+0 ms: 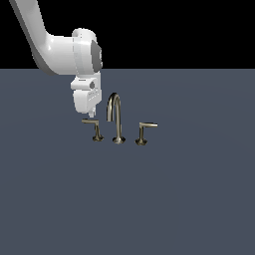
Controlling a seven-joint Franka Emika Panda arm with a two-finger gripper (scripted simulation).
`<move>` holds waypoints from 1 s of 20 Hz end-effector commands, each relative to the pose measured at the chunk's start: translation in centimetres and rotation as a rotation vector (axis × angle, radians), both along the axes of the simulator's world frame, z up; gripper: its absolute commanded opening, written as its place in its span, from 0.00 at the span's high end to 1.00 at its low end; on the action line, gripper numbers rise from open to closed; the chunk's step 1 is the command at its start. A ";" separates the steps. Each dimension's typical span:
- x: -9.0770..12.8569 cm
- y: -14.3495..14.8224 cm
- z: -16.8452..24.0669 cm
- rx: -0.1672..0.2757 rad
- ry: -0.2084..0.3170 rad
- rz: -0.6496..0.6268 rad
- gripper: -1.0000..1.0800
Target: Turn on the faucet by rotating a designated handle.
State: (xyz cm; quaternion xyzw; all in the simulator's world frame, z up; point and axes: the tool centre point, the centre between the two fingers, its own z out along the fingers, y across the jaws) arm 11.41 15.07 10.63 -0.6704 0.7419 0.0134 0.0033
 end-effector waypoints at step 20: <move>-2.0 2.2 -1.5 -0.024 -0.012 -0.041 1.00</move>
